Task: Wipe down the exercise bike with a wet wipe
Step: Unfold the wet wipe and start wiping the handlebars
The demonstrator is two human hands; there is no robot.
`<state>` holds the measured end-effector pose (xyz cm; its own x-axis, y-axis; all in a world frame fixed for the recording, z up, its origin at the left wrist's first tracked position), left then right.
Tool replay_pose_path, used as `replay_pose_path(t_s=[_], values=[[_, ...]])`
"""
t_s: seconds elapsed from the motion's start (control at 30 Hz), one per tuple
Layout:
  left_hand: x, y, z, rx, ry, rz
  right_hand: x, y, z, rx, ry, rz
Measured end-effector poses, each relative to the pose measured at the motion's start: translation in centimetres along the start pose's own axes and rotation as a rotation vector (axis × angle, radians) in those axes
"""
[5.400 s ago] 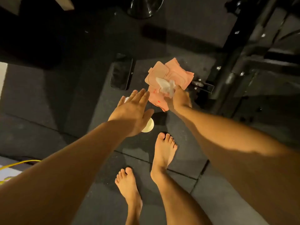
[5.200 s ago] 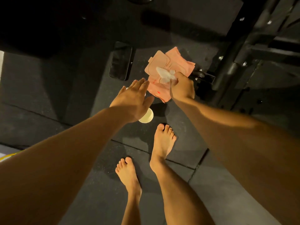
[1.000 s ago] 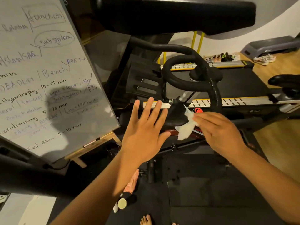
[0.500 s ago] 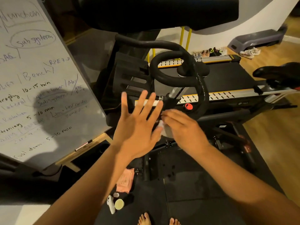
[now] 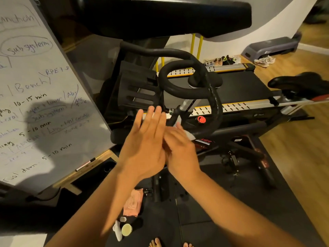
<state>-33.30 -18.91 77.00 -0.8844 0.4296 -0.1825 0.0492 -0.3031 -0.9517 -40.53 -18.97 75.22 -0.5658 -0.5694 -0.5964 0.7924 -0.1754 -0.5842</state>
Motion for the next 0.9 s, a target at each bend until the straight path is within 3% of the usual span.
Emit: replay_pose_path(t_s=[0.1,0.2,0.33,0.43,0.7,0.8,0.9], values=[[-0.9,-1.6,0.6,0.067,-0.04,-0.118,1.3,0.0,0.1,-0.09,-0.107,-0.046],[-1.3,-1.0,1.8,-0.028,-0.066,0.055,4.3,-4.0,0.0,-0.024,-0.145,-0.236],[-1.3,1.0,2.4,-0.134,-0.056,0.164,11.1,-10.9,3.3,0.052,0.084,-0.456],[-1.3,1.0,2.3,-0.121,-0.06,0.152,13.3,-11.4,6.8,-0.039,0.241,-0.565],[-1.2,0.5,2.1,-0.1,-0.036,0.043,9.2,-9.0,1.5,0.113,0.578,-0.462],[-1.7,-0.4,2.1,-0.026,-0.079,-0.081,5.5,-7.0,-0.2,0.164,0.584,-0.301],[-3.1,-1.4,2.3,0.064,-0.189,-0.321,1.0,-2.4,0.0,0.097,0.517,-0.093]])
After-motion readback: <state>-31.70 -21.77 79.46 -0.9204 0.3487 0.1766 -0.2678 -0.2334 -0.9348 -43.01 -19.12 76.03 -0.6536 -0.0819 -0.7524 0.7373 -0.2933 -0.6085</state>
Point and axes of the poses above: each hand's wrist, its own z-axis towards the middle knuckle, its own y-axis out of the palm, x = y × z, the point moved 9 cm from there along z, towards the middle knuckle, and after that the axes turned 6 degrees about y, right-handed, at the moved point
